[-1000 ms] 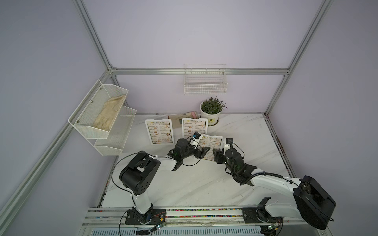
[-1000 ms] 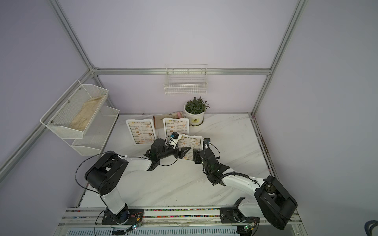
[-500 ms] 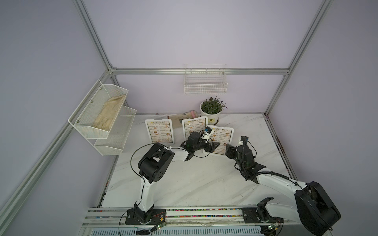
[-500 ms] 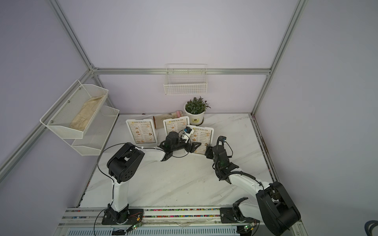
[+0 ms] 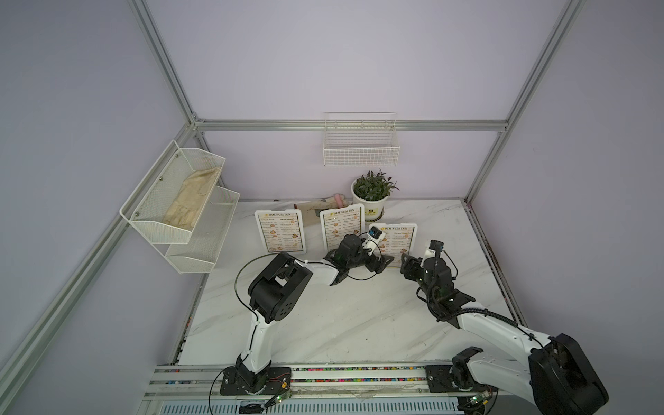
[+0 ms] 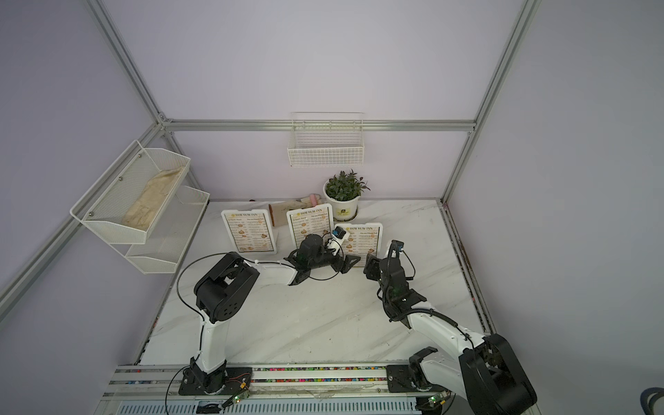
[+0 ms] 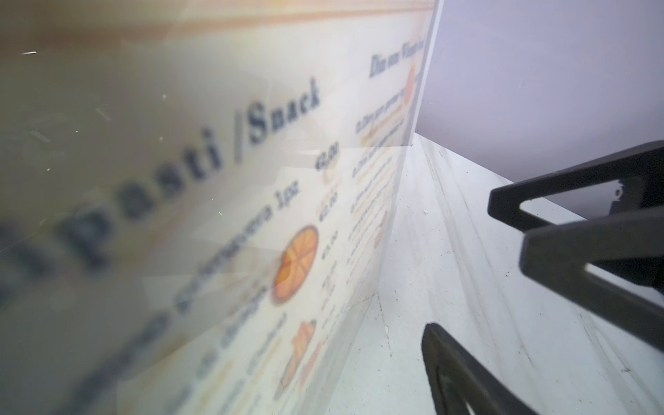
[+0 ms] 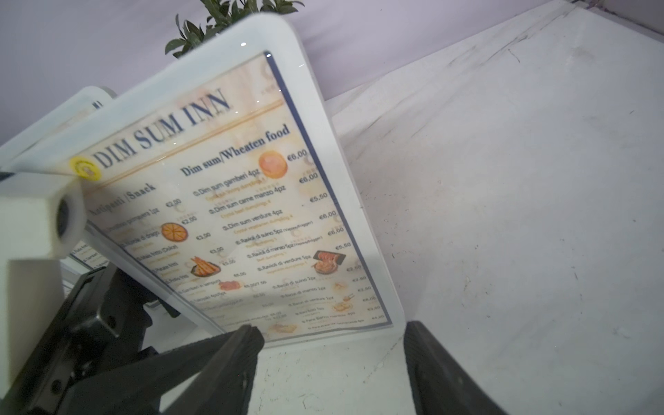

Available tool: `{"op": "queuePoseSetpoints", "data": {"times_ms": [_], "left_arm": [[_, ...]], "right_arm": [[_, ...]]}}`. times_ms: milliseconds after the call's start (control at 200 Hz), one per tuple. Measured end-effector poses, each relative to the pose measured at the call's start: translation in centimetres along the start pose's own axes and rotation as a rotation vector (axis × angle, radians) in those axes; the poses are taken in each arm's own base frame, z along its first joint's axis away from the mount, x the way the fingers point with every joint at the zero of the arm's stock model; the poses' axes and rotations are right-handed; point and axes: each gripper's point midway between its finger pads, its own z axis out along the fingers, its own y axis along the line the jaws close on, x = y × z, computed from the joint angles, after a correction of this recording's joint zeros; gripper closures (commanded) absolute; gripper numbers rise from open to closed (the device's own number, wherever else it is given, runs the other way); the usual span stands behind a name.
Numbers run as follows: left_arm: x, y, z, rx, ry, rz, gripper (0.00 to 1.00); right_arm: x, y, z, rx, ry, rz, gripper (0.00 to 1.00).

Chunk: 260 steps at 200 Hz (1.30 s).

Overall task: Insert the menus into the narrow rack
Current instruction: Move the narrow rack to the center of the board, then adjust the narrow rack at the center of the board.

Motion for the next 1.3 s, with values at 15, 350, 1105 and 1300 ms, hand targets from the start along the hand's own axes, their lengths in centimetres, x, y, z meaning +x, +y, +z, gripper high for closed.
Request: {"op": "queuePoseSetpoints", "data": {"times_ms": [15,350,1105,1300], "left_arm": [[0.0,0.0,0.0,-0.001,-0.001,0.000,0.13],[-1.3,0.8,1.3,-0.025,0.000,-0.002,0.00],[-1.8,4.0,-11.8,-0.363,-0.084,-0.021,0.00],[-1.2,7.5,-13.4,-0.439,-0.097,-0.073,0.00]], "right_arm": [[0.0,0.0,0.0,-0.002,-0.001,0.002,0.33],[1.4,0.2,-0.1,-0.032,0.052,0.009,0.35],[7.2,0.3,2.1,-0.090,0.228,-0.016,0.37],[9.0,0.1,3.9,-0.065,0.279,-0.025,0.39]]}}
